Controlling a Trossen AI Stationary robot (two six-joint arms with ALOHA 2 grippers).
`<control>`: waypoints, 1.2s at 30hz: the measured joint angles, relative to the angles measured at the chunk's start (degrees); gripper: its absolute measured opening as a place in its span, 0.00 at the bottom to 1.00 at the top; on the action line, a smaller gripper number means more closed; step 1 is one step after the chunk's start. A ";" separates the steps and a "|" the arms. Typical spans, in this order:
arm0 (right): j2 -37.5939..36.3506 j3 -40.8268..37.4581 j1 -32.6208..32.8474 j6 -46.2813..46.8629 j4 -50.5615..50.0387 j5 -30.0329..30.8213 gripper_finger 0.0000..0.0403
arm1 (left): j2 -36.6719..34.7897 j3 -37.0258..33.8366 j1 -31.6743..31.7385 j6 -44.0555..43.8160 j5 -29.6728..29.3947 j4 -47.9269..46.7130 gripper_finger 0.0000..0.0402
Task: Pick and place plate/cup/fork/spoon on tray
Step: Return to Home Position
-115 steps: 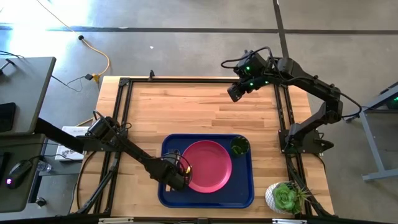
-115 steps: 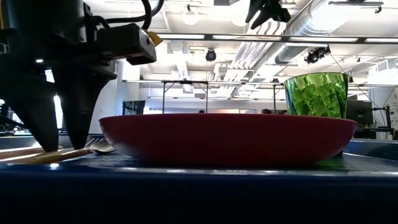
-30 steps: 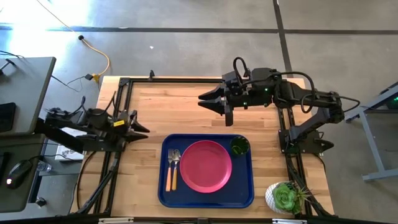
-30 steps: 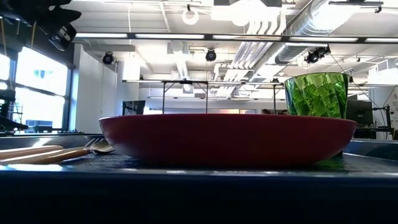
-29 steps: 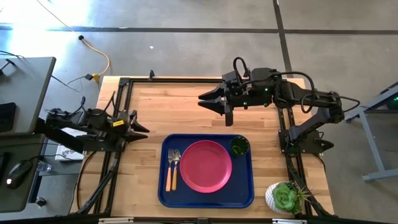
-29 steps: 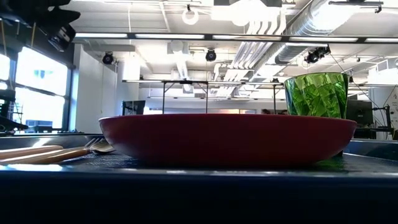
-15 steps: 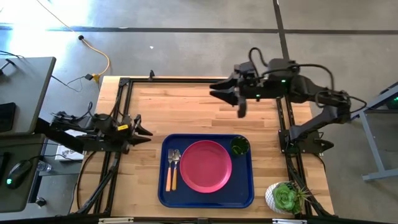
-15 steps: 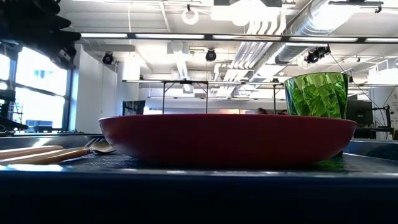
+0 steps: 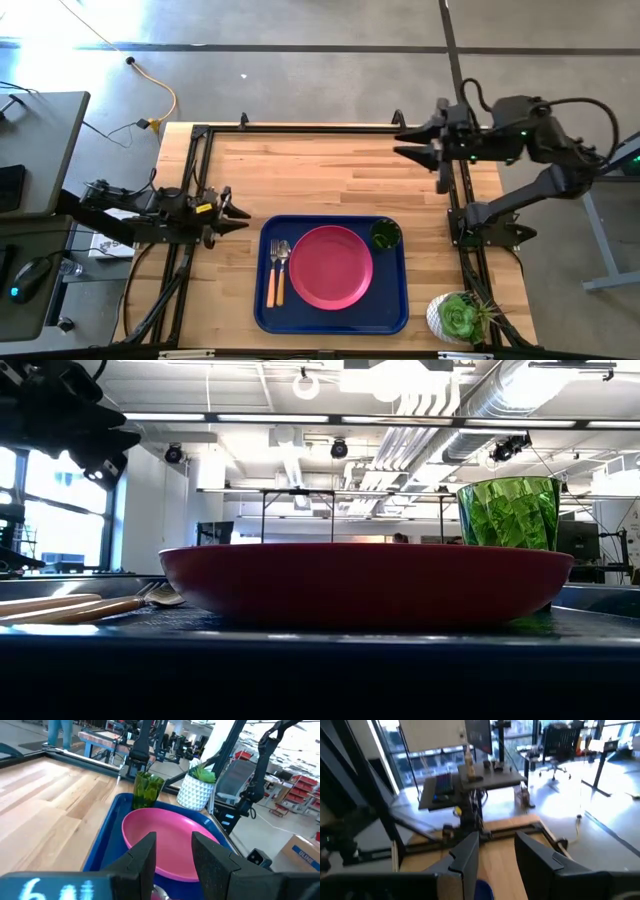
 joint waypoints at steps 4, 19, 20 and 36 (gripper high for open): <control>-2.77 -0.04 1.22 -0.02 -7.06 2.89 0.29 | 0.40 0.00 -0.02 -2.04 -0.15 0.03 0.28; -29.41 -40.18 1.31 1.99 10.57 1.62 0.29 | 0.59 0.02 -0.02 -4.86 -0.30 -0.06 0.28; -31.69 -43.75 1.31 1.99 12.86 1.23 0.29 | 0.59 0.02 -0.02 -4.86 -0.30 -0.04 0.28; -58.28 -85.43 1.31 6.59 34.95 -2.39 0.29 | 0.59 0.02 -0.03 3.57 -0.41 -0.06 0.28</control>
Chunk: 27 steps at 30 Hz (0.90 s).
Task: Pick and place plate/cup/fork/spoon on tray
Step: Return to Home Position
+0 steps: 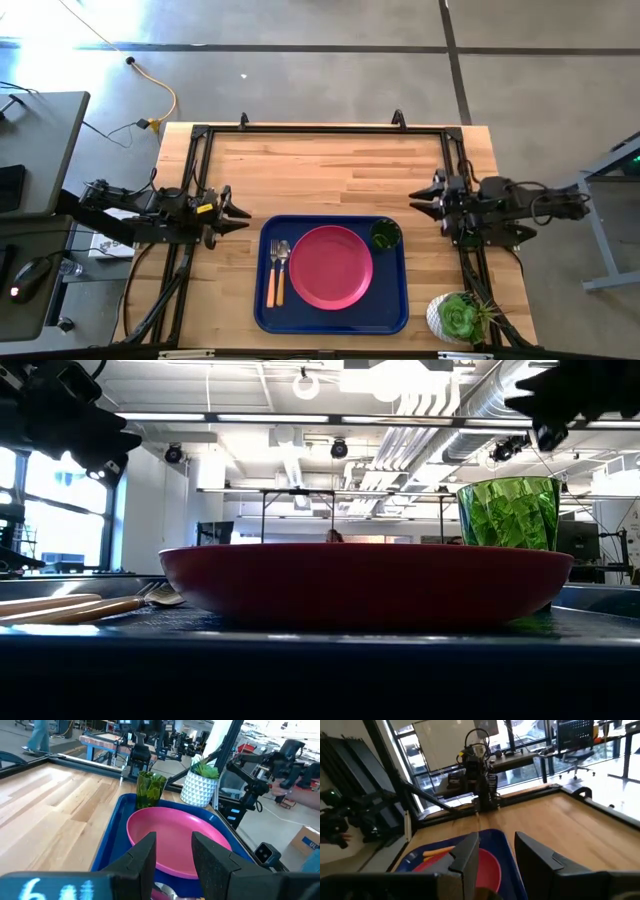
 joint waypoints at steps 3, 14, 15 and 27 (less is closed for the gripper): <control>-2.79 -3.90 0.00 1.01 1.44 -0.23 0.29 | 0.00 0.01 0.00 0.00 0.00 0.00 0.28; -8.61 -13.83 0.00 1.23 8.62 -5.77 0.29 | 0.00 0.02 -0.01 0.00 0.04 -0.02 0.28; -8.54 -14.33 0.00 1.64 9.33 -5.89 0.29 | 0.00 0.02 0.00 -0.02 0.04 0.00 0.28; -8.56 -16.32 0.00 3.33 11.20 -6.04 0.29 | 0.02 0.02 -0.02 -0.02 0.08 -0.02 0.28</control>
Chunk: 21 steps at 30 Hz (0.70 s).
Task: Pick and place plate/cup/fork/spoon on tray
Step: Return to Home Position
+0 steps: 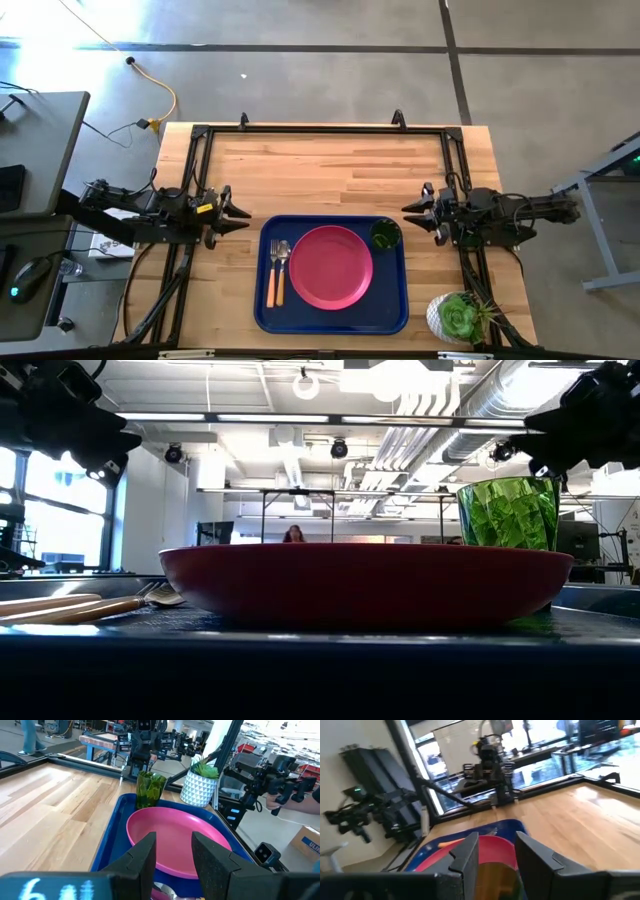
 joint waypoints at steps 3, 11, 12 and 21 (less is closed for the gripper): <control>0.00 0.00 0.00 0.97 -0.60 2.88 0.29 | -0.02 0.00 0.02 0.00 0.00 0.02 0.28; 0.02 0.00 -0.02 1.03 -0.79 3.91 0.29 | -0.02 0.00 0.00 0.00 -0.02 0.00 0.28; 0.02 0.00 -0.02 1.05 -0.79 3.91 0.29 | 0.00 0.00 0.00 0.00 0.00 0.02 0.28; 0.02 -0.02 -0.02 1.03 -0.79 3.91 0.29 | -0.02 0.00 0.00 0.00 -0.01 0.02 0.28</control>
